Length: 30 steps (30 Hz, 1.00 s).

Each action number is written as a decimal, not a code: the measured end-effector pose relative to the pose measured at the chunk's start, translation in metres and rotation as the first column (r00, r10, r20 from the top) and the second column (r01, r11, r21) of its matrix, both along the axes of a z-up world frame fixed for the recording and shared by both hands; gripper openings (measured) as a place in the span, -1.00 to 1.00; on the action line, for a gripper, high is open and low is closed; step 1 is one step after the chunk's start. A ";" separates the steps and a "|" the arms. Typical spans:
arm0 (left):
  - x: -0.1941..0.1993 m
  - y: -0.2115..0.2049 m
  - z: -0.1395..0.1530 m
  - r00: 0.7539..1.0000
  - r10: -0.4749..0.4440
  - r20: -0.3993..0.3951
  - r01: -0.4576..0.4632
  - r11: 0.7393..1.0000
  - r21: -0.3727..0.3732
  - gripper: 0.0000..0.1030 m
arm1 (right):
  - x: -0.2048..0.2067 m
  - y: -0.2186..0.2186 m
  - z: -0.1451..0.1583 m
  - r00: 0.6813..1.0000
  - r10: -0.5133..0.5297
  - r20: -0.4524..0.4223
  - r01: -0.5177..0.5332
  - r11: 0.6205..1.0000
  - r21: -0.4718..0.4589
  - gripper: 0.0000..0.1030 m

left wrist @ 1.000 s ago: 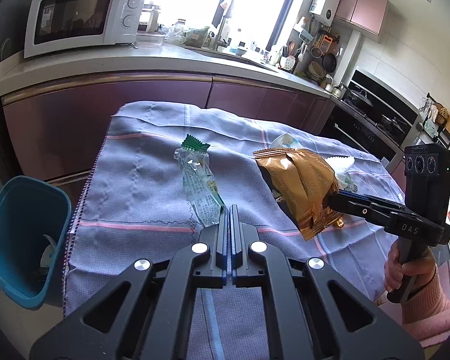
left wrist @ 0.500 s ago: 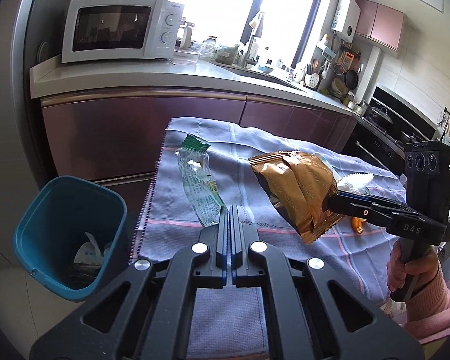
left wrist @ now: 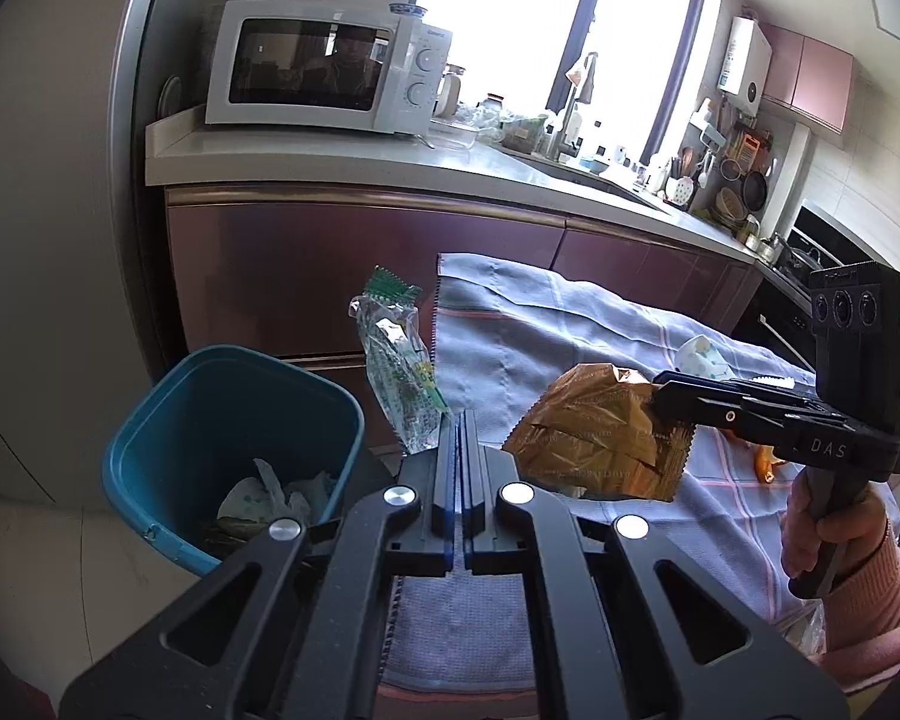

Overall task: Collect trash
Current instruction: 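Carry candy packet and gold wrapper toward the teal bin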

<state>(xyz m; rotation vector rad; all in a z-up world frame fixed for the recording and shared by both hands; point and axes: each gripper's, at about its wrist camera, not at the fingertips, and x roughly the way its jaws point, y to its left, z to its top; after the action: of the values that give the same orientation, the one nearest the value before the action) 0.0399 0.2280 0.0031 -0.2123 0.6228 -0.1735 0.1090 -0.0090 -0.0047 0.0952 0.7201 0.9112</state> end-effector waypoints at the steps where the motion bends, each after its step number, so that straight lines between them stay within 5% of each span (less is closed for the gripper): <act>1: 0.000 0.005 -0.002 1.000 0.009 -0.006 -0.009 1.000 -0.004 -0.97 | 0.002 0.005 -0.001 1.000 0.006 -0.003 -0.006 1.000 -0.007 -0.72; 18: 0.008 0.043 -0.016 0.994 0.107 -0.036 -0.107 0.994 0.001 -0.97 | 0.020 0.027 0.009 1.000 0.019 0.002 -0.019 0.999 0.049 -0.75; 30: 0.025 0.072 -0.043 0.981 0.164 -0.107 -0.165 0.986 -0.004 -0.97 | 0.043 0.086 0.019 0.995 0.097 0.007 -0.097 0.992 0.079 -0.75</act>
<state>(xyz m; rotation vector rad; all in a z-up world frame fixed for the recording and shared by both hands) 0.0653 0.3002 -0.0397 -0.2852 0.7068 -0.0066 0.1520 0.0765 0.0145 0.1297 0.6901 1.0329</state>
